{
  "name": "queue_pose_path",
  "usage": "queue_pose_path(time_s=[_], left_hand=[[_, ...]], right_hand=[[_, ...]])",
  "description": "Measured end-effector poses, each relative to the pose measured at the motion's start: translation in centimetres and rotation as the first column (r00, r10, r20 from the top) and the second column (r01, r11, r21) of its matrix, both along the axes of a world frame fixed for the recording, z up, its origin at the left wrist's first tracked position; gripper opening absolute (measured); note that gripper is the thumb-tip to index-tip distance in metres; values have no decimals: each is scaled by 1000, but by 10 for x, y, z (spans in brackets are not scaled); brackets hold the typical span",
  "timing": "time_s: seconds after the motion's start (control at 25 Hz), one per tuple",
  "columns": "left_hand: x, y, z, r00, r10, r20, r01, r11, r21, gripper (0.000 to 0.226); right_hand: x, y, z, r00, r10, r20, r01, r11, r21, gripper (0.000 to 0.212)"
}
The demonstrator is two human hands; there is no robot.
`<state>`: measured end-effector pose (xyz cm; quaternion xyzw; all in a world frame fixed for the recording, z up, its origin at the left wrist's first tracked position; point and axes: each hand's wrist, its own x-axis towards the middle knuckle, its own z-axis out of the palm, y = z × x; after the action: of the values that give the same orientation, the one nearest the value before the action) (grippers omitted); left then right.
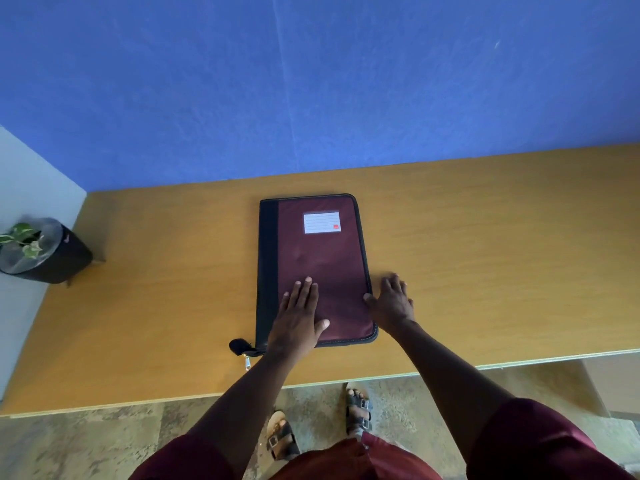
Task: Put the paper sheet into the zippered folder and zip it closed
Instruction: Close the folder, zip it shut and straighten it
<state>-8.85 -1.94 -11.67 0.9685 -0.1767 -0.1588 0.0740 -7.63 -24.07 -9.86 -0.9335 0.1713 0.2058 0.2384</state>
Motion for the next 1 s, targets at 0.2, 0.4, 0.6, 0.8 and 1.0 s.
queue_pose_path(time_s=[0.2, 0.4, 0.6, 0.8, 1.0], left_hand=[[-24, 54, 5, 1000, -11, -12, 11, 1000, -5, 80], [-39, 101, 7, 999, -31, -35, 29, 997, -76, 73], [-51, 145, 5, 995, 42, -91, -52, 993, -109, 72], [-56, 167, 4, 994, 86, -62, -98, 968, -231, 52], [-53, 169, 5, 996, 92, 1, -88, 959, -270, 32]], right_hand=[[-25, 46, 1, 990, -141, 22, 140, 989, 46, 73], [-54, 80, 1, 991, -118, 61, 122, 991, -57, 81], [-67, 119, 7, 986, 75, 146, -54, 989, -141, 72], [-81, 166, 6, 938, 202, 281, -168, 976, -139, 39], [-92, 202, 1, 924, 241, 297, -252, 968, -3, 18]])
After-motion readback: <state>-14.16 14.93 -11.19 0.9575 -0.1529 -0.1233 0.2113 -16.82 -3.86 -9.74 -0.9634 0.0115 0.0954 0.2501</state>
